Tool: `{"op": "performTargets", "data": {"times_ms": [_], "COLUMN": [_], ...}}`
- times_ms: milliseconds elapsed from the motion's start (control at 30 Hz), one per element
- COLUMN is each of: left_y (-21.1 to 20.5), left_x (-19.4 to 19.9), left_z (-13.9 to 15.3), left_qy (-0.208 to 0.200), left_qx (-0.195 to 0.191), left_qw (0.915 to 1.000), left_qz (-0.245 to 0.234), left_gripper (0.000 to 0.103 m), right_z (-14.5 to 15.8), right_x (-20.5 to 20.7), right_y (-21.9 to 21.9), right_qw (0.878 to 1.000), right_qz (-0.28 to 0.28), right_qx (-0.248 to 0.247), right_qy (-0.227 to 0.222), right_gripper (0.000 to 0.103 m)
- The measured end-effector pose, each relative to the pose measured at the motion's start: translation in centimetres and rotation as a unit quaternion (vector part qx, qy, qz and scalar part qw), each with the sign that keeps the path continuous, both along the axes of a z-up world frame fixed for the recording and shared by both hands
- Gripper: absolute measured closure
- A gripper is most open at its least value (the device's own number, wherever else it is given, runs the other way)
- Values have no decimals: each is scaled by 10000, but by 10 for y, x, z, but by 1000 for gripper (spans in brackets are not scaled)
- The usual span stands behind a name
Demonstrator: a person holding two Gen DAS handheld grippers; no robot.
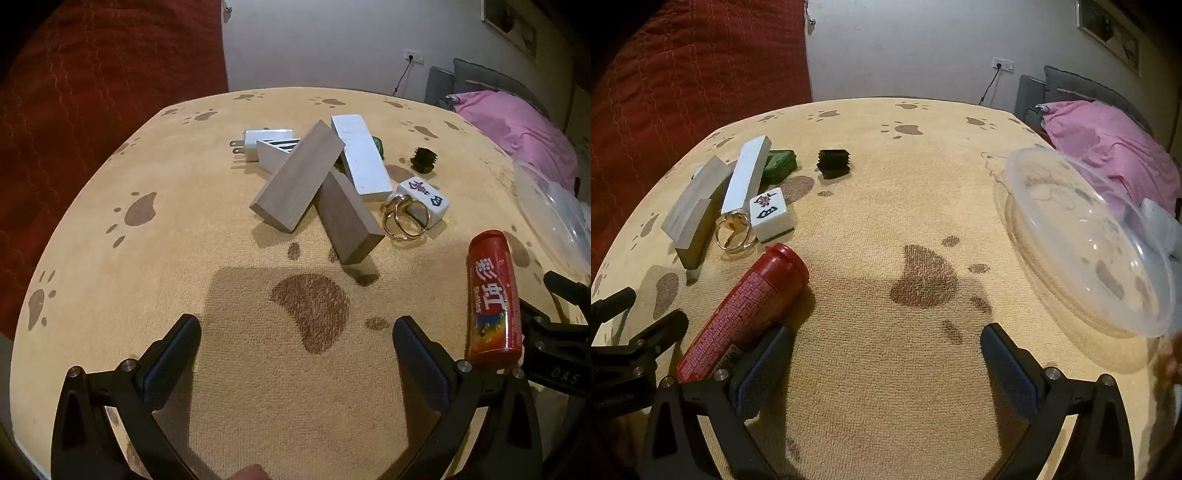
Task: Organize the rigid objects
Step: 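Move the right tool toward the red Skittles tube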
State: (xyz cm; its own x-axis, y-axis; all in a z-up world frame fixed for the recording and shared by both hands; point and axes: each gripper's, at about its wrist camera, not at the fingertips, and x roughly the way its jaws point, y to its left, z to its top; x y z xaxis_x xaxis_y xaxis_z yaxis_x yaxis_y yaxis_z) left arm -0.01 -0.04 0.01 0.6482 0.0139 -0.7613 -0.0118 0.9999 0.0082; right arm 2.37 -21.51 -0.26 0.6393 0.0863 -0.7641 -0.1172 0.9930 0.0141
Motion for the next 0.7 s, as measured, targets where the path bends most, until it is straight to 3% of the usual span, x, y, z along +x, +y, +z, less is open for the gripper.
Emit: {"op": "performTargets", "data": {"times_ms": [700], "left_y": [-4], "left_x": [-1], "left_z": [-2], "left_qy": [53], "left_qx": [-61], "left_qw": [9999], "left_qz": [67], "left_gripper": [0], "right_z": [0], "right_x": [0], "right_y": [0], "right_qw": [10000], "right_qz": [0], "right_qx": [12], "right_qy": [11], "right_gripper": [0]}}
